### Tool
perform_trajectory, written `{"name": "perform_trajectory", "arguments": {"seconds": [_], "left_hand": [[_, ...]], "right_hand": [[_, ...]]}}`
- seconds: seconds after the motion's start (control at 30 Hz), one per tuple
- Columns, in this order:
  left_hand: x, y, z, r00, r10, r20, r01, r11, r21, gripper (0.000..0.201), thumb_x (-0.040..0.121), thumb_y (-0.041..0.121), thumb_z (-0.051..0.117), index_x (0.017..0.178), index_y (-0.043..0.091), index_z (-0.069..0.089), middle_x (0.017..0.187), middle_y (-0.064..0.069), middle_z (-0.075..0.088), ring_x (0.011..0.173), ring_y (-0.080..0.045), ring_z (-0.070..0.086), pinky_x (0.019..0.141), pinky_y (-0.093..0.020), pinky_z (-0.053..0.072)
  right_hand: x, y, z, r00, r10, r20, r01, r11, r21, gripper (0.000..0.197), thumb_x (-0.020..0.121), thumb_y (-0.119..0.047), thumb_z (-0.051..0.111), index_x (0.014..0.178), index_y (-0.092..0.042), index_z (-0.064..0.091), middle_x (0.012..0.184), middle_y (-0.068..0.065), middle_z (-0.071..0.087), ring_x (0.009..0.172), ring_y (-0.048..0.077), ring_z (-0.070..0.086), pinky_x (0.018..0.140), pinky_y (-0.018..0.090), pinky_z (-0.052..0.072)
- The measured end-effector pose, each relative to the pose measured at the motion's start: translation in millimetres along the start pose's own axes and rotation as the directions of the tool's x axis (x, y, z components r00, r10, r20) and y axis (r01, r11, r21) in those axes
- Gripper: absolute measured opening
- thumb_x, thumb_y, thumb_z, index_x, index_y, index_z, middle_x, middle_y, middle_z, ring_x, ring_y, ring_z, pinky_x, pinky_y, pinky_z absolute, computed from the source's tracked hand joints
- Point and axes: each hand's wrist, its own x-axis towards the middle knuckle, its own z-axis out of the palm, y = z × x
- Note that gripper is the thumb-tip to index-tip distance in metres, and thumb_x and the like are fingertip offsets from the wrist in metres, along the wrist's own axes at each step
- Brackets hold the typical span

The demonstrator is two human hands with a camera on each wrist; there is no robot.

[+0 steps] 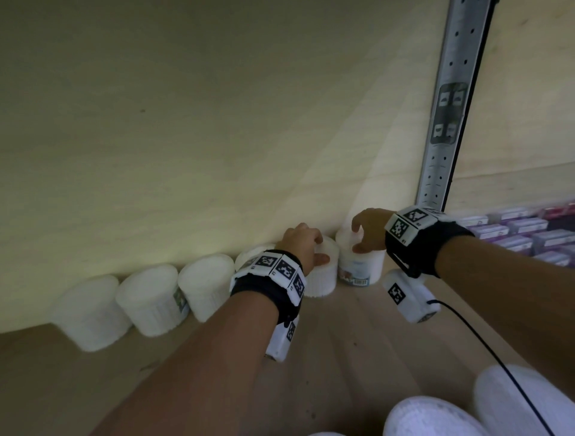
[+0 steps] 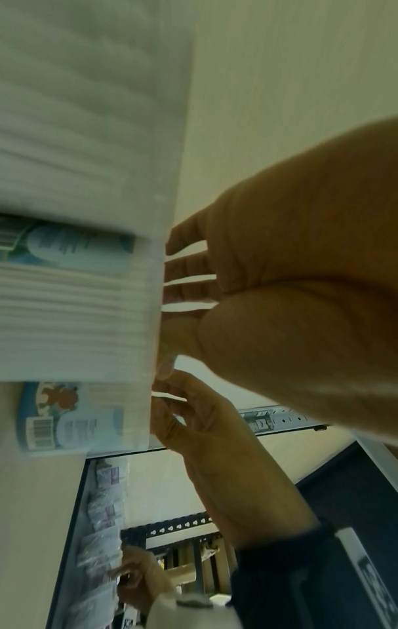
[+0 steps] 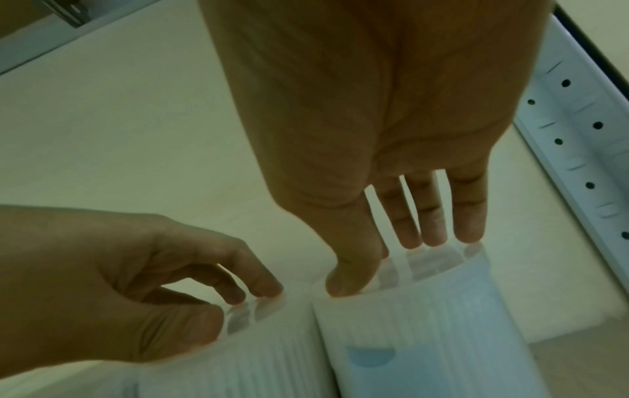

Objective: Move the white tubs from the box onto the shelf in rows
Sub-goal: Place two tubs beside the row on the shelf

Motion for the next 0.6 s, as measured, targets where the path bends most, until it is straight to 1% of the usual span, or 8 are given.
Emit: {"name": "perform_trajectory", "arguments": {"seconds": [0.1, 0.17, 0.23, 0.3, 0.4, 0.43, 0.5, 0.6], "left_hand": [[0.2, 1.8, -0.5, 1.0, -0.004, 0.011, 0.004, 1.0, 0.015, 0.046, 0.09, 0.031, 0.061, 0.13, 0.011, 0.052, 0.133, -0.011, 0.045, 0.126, -0.029, 0.042, 0.105, -0.04, 0.039], [0.3, 2.6, -0.8, 1.0, -0.01, 0.017, 0.009, 1.0, 0.019, 0.046, 0.09, 0.031, 0.061, 0.13, 0.011, 0.052, 0.133, -0.011, 0.045, 0.126, -0.03, 0.042, 0.105, -0.041, 0.039], [0.2, 2.8, -1.4, 1.0, -0.014, 0.02, 0.013, 1.0, 0.02, 0.046, 0.089, 0.032, 0.062, 0.129, 0.011, 0.052, 0.133, -0.011, 0.044, 0.125, -0.03, 0.042, 0.104, -0.041, 0.039], [0.2, 3.0, -1.6, 1.0, -0.013, 0.022, 0.013, 1.0, 0.014, 0.046, 0.089, 0.031, 0.062, 0.129, 0.011, 0.052, 0.133, -0.011, 0.045, 0.125, -0.03, 0.043, 0.104, -0.04, 0.039], [0.2, 2.5, -1.2, 1.0, -0.009, 0.021, 0.009, 1.0, 0.008, 0.046, 0.089, 0.03, 0.062, 0.129, 0.01, 0.052, 0.133, -0.012, 0.045, 0.125, -0.03, 0.043, 0.104, -0.04, 0.039], [0.2, 2.6, -1.2, 1.0, -0.009, 0.022, 0.008, 1.0, 0.005, 0.046, 0.089, 0.03, 0.062, 0.129, 0.01, 0.052, 0.133, -0.012, 0.045, 0.126, -0.03, 0.043, 0.105, -0.04, 0.039], [-0.1, 3.0, -1.3, 1.0, -0.012, 0.02, 0.012, 1.0, 0.0, 0.046, 0.089, 0.03, 0.062, 0.129, 0.01, 0.052, 0.133, -0.012, 0.045, 0.126, -0.03, 0.042, 0.105, -0.04, 0.038], [-0.4, 3.3, -1.4, 1.0, -0.019, 0.017, 0.019, 1.0, 0.002, 0.046, 0.089, 0.03, 0.062, 0.13, 0.011, 0.052, 0.133, -0.011, 0.045, 0.126, -0.029, 0.042, 0.105, -0.04, 0.038]], "right_hand": [[2.6, 4.0, 0.1, 0.999, -0.04, 0.027, 0.039, 0.999, 0.03, 0.054, 0.087, -0.021, 0.063, 0.138, -0.013, 0.045, 0.145, 0.009, 0.042, 0.131, 0.026, 0.045, 0.105, 0.033, 0.04], [1.7, 4.7, 0.4, 0.998, -0.052, 0.019, 0.05, 0.997, 0.059, 0.051, 0.088, -0.011, 0.057, 0.138, -0.018, 0.046, 0.147, 0.007, 0.039, 0.133, 0.026, 0.043, 0.105, 0.032, 0.039], [0.3, 3.7, -0.3, 0.997, -0.07, 0.013, 0.069, 0.996, 0.064, 0.051, 0.089, -0.007, 0.053, 0.139, -0.018, 0.046, 0.149, 0.007, 0.037, 0.135, 0.026, 0.041, 0.109, 0.033, 0.039], [-0.4, 4.6, -1.9, 0.996, -0.086, -0.025, 0.088, 0.993, 0.083, 0.05, 0.091, -0.01, 0.051, 0.139, -0.019, 0.047, 0.149, 0.006, 0.037, 0.137, 0.025, 0.039, 0.112, 0.033, 0.036], [-0.2, 5.0, -4.0, 0.992, -0.019, -0.125, 0.03, 0.995, 0.091, 0.045, 0.09, -0.024, 0.057, 0.132, -0.01, 0.054, 0.14, 0.011, 0.049, 0.129, 0.027, 0.049, 0.106, 0.034, 0.041], [-0.3, 4.1, -3.9, 0.992, -0.001, -0.129, 0.012, 0.996, 0.083, 0.049, 0.089, -0.032, 0.059, 0.13, -0.006, 0.056, 0.137, 0.012, 0.054, 0.126, 0.028, 0.052, 0.105, 0.036, 0.044], [0.0, 1.8, -1.3, 0.997, 0.013, -0.073, -0.009, 0.998, 0.06, 0.06, 0.088, -0.046, 0.059, 0.129, -0.003, 0.054, 0.134, 0.013, 0.056, 0.124, 0.028, 0.054, 0.105, 0.037, 0.045], [3.5, 1.9, 4.1, 0.999, 0.014, -0.039, -0.012, 0.999, 0.051, 0.065, 0.086, -0.049, 0.06, 0.131, -0.003, 0.052, 0.134, 0.013, 0.055, 0.123, 0.028, 0.054, 0.104, 0.037, 0.045]]}}
